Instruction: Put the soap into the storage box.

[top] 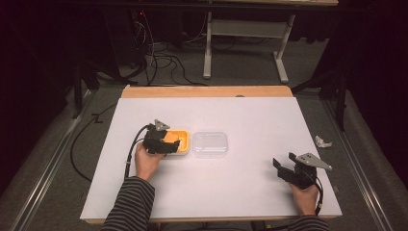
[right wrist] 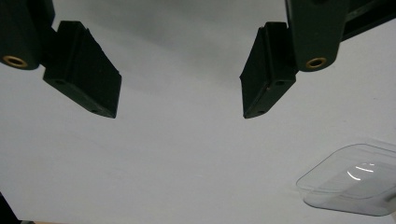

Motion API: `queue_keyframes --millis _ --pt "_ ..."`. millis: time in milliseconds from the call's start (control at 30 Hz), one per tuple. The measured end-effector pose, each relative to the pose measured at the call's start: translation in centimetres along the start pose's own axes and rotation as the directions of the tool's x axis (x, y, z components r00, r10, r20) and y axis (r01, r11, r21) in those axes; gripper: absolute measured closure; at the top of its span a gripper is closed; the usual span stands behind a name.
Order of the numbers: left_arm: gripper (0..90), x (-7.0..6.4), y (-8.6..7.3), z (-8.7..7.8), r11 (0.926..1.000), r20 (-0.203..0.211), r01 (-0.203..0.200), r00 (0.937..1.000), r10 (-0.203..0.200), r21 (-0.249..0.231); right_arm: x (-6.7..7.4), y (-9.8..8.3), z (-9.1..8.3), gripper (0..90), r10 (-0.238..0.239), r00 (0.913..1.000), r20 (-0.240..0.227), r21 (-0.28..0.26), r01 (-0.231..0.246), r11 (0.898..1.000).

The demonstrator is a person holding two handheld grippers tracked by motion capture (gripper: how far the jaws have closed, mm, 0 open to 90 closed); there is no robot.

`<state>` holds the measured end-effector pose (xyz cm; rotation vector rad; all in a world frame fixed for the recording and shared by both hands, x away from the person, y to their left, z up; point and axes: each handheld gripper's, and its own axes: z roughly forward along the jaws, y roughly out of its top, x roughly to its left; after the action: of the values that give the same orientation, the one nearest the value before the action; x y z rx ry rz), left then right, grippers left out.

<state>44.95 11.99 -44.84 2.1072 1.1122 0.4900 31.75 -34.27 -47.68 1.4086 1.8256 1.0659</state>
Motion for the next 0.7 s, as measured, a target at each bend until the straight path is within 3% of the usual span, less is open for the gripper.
queue_keyframes --millis 233,700 --pt "22.9 0.2 0.1 -1.1 0.999 0.006 0.018 0.9998 -0.017 -0.04 0.0 0.0 0.0 29.3 -0.003 1.0 0.0 -0.001 0.003 1.0" --pt "22.5 0.2 0.2 -2.4 0.9976 0.014 0.02 0.9997 -0.019 -0.066 0.0 0.0 0.0 29.3 -0.006 1.0 0.001 -0.003 0.006 1.0"
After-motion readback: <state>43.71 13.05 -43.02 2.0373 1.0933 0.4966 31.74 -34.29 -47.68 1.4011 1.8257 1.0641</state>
